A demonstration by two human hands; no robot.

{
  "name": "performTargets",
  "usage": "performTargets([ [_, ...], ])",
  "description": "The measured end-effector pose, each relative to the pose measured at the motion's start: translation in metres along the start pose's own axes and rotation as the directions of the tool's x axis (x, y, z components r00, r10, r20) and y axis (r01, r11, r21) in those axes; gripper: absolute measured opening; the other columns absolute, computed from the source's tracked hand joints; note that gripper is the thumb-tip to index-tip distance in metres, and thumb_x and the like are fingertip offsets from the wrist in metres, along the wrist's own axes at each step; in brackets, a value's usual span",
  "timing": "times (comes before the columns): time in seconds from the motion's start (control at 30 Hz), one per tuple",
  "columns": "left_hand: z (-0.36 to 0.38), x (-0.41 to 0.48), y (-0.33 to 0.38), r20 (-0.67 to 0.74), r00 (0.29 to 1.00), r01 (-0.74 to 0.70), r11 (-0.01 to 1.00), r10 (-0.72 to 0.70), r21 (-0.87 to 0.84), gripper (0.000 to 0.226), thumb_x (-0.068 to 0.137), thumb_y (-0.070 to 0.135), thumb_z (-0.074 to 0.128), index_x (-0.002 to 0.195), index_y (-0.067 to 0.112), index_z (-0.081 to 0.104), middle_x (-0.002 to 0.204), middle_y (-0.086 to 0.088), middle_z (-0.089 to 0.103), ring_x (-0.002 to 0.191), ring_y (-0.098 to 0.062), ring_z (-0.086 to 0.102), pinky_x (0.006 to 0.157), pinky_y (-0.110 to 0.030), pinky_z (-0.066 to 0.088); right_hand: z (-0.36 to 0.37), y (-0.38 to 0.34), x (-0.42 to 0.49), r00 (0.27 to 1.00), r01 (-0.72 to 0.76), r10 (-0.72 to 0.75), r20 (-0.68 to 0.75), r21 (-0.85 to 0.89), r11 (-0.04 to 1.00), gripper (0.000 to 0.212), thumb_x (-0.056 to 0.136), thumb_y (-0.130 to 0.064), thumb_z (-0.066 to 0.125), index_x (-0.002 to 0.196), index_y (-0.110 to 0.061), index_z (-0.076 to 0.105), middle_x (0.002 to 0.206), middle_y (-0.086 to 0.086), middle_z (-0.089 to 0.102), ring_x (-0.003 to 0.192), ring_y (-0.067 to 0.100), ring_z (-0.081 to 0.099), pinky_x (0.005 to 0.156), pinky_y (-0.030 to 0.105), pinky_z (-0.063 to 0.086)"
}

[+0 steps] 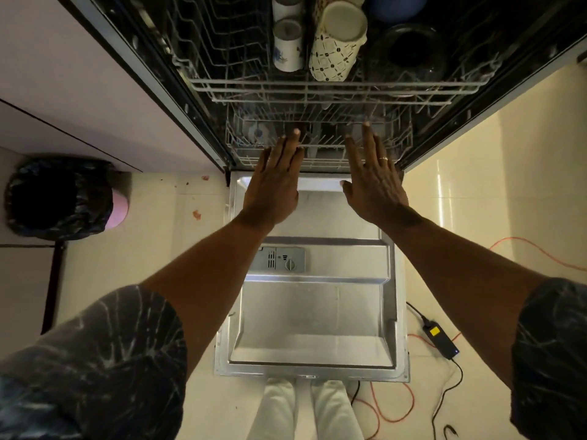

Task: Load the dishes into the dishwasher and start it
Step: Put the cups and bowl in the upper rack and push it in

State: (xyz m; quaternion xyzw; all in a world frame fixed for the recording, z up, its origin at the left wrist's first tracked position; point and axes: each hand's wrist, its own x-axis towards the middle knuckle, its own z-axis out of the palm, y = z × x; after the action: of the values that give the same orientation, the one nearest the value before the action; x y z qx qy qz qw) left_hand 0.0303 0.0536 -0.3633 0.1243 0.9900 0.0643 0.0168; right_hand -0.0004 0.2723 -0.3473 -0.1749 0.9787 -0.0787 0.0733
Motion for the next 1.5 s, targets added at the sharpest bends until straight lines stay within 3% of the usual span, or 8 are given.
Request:
performTargets([
  [0.13,0.033,0.016,-0.009,0.187,0.982,-0.003,1.000,0.008,-0.027,0.078,0.091,0.019,0.062,0.156,0.010,0.020,0.167,-0.011,0.003,0.154,-0.030,0.008,0.122,-0.049,0.021,0.039,0.011,0.014,0.994,-0.037,0.037,0.107,0.001,0.999,0.086,0.095,-0.029,0.067,0.161,-0.015,0.013,0.168,0.019,-0.003,0.153,0.043,0.008,0.118,0.055,0.026],
  [0.3,0.061,0.051,-0.010,0.348,0.936,0.076,0.995,-0.047,-0.069,0.086,0.093,0.023,0.064,0.158,0.010,0.010,0.168,-0.008,0.000,0.154,-0.027,0.004,0.124,-0.045,0.018,0.065,0.023,0.051,0.980,-0.076,0.068,0.187,0.039,0.996,0.085,0.096,-0.025,0.064,0.161,-0.012,0.010,0.169,0.012,0.003,0.154,0.036,0.010,0.121,0.055,0.025],
  [0.57,0.094,0.087,-0.013,0.349,0.928,0.165,0.983,-0.128,-0.078,0.092,0.092,0.018,0.061,0.159,0.010,-0.002,0.168,-0.008,-0.005,0.154,-0.026,0.002,0.124,-0.044,0.014,0.103,0.021,0.090,0.941,-0.141,0.105,0.321,0.091,0.986,0.077,0.103,-0.023,0.050,0.162,-0.012,0.001,0.170,0.006,-0.007,0.156,0.031,0.001,0.122,0.055,0.021],
  [0.83,0.101,0.074,-0.010,0.340,0.931,0.172,0.981,-0.130,-0.095,0.096,0.090,0.019,0.065,0.159,0.011,-0.001,0.167,-0.007,0.000,0.153,-0.028,0.008,0.121,-0.042,0.020,0.116,0.012,0.080,0.950,-0.186,0.161,0.268,0.071,0.980,0.082,0.099,-0.010,0.051,0.161,-0.015,-0.001,0.170,0.004,-0.004,0.156,0.029,0.003,0.124,0.051,0.021],
  [1.03,0.101,0.047,0.004,0.390,0.909,0.202,0.974,-0.149,-0.100,0.098,0.090,0.022,0.068,0.160,0.012,0.000,0.168,-0.007,-0.002,0.154,-0.028,0.005,0.124,-0.044,0.018,0.112,0.005,0.053,0.954,-0.152,0.132,0.270,0.053,0.987,0.081,0.095,-0.011,0.059,0.161,-0.011,0.011,0.167,0.009,0.015,0.153,0.031,0.017,0.121,0.048,0.027],
  [1.5,0.098,-0.056,0.050,0.374,0.910,0.262,0.948,-0.179,-0.183,0.091,0.089,0.023,0.068,0.159,0.011,0.010,0.165,-0.010,0.010,0.152,-0.028,0.013,0.121,-0.039,0.020,0.125,-0.022,-0.057,0.960,-0.169,0.132,0.247,0.136,0.976,0.080,0.090,-0.010,0.064,0.157,-0.009,0.022,0.161,0.011,0.028,0.148,0.031,0.028,0.116,0.047,0.037],
])
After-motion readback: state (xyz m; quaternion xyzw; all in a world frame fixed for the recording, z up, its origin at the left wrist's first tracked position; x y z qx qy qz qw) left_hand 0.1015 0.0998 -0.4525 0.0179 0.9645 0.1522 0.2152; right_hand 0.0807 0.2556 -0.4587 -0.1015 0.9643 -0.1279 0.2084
